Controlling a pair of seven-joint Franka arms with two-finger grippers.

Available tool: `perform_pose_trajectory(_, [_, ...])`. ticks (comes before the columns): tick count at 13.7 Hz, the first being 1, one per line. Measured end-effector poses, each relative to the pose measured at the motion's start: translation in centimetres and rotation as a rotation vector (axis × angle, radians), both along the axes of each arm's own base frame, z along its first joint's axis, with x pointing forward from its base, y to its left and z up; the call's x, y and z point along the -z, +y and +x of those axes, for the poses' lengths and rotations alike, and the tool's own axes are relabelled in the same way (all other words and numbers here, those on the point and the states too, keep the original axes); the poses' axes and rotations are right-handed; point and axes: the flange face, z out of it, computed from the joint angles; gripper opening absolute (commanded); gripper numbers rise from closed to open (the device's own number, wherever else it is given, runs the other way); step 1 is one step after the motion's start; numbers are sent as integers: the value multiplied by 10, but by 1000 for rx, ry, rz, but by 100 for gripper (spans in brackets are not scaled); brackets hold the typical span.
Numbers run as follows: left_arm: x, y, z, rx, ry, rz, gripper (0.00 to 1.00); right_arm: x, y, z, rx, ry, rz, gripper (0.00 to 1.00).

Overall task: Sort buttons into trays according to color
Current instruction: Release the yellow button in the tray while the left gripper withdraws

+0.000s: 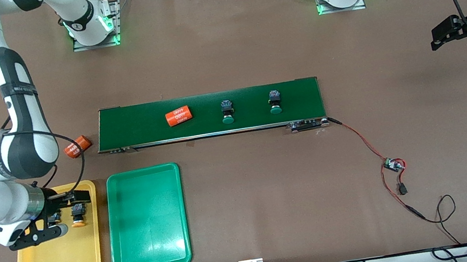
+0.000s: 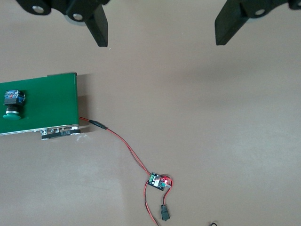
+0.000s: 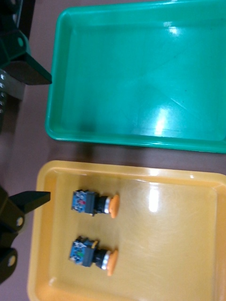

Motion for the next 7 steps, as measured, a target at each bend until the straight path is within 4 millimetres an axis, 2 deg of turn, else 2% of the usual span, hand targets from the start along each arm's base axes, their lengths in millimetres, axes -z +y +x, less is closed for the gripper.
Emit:
perform_pose_trajectory(2, [0,0,0,0,1,0,100,-24,14,-15,30,10,6,100])
perform_pose_trajectory(4, [0,-3,0,6,0,0,100,-38,25,-31,39,27,12,100])
perform_pose_trajectory(7, [0,-6,0,5,-1,0,100,-36,22,-40,43,59,12,100])
